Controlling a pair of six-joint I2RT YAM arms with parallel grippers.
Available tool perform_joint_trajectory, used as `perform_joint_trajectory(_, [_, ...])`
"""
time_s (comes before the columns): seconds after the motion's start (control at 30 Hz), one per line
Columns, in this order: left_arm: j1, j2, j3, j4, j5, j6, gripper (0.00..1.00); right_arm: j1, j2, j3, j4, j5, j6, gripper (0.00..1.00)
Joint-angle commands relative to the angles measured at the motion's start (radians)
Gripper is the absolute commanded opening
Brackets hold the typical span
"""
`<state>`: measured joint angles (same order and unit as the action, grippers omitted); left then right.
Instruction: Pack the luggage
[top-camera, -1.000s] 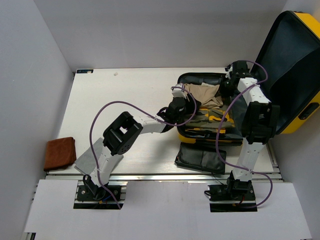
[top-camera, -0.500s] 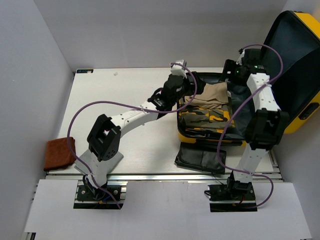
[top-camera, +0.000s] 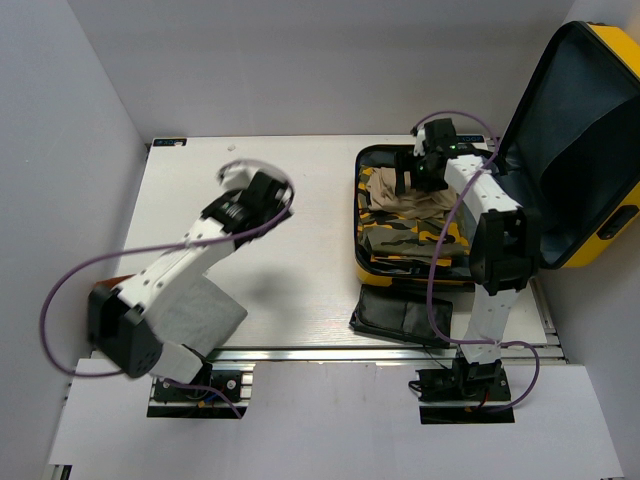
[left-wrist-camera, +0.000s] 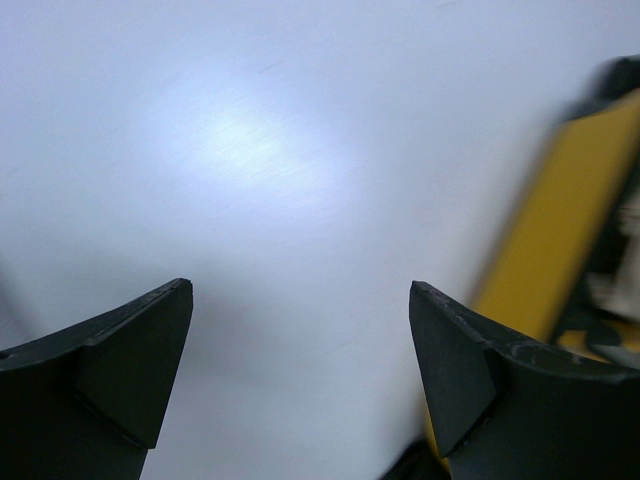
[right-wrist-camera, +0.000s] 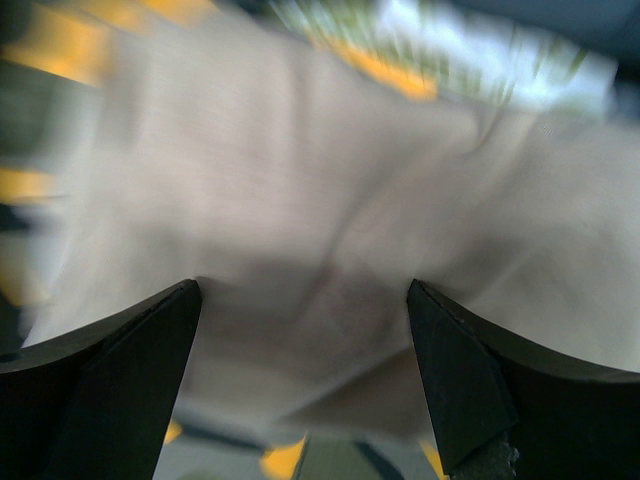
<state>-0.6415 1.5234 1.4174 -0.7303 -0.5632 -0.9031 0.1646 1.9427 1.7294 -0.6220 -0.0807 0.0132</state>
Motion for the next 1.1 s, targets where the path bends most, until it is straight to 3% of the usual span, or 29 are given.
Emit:
perform_joint_trajectory(0.0, [0.014, -0.188, -0.223, -0.418, -0.058, -0.359, 0.98, -0.002, 0.041, -0.015, -0.038, 0.162, 0.014, 0.89])
perform_joint_trajectory(0.13, [0.043, -0.365, -0.436, -0.55, 0.006, -0.626, 0.98, 0.024, -0.013, -0.014, 0.01, 0.13, 0.028, 0.89])
perform_joint_trajectory(0.3, [0.065, -0.47, -0.606, -0.566, -0.021, -0.759, 0.98, 0.03, -0.178, -0.102, 0.131, 0.053, 0.071, 0.89])
perform_joint_trajectory(0.5, [0.138, -0.344, -0.794, -0.293, -0.085, -0.777, 0.98, 0.026, -0.421, -0.226, 0.243, 0.004, 0.084, 0.89])
perform_joint_trajectory(0.6, [0.172, -0.192, -0.785, -0.146, -0.078, -0.722, 0.98, 0.024, -0.484, -0.231, 0.237, 0.002, 0.074, 0.89])
perform_joint_trajectory(0.73, [0.206, 0.066, -0.727, 0.075, 0.011, -0.535, 0.98, 0.023, -0.53, -0.251, 0.246, 0.007, 0.064, 0.89])
perform_joint_trajectory(0.9, [0.169, 0.303, -0.38, -0.075, -0.006, -0.432, 0.98, 0.024, -0.534, -0.248, 0.219, 0.035, 0.065, 0.89])
perform_joint_trajectory(1.07, [0.146, 0.385, -0.296, 0.187, 0.198, -0.143, 0.98, 0.032, -0.551, -0.264, 0.206, 0.024, 0.06, 0.89])
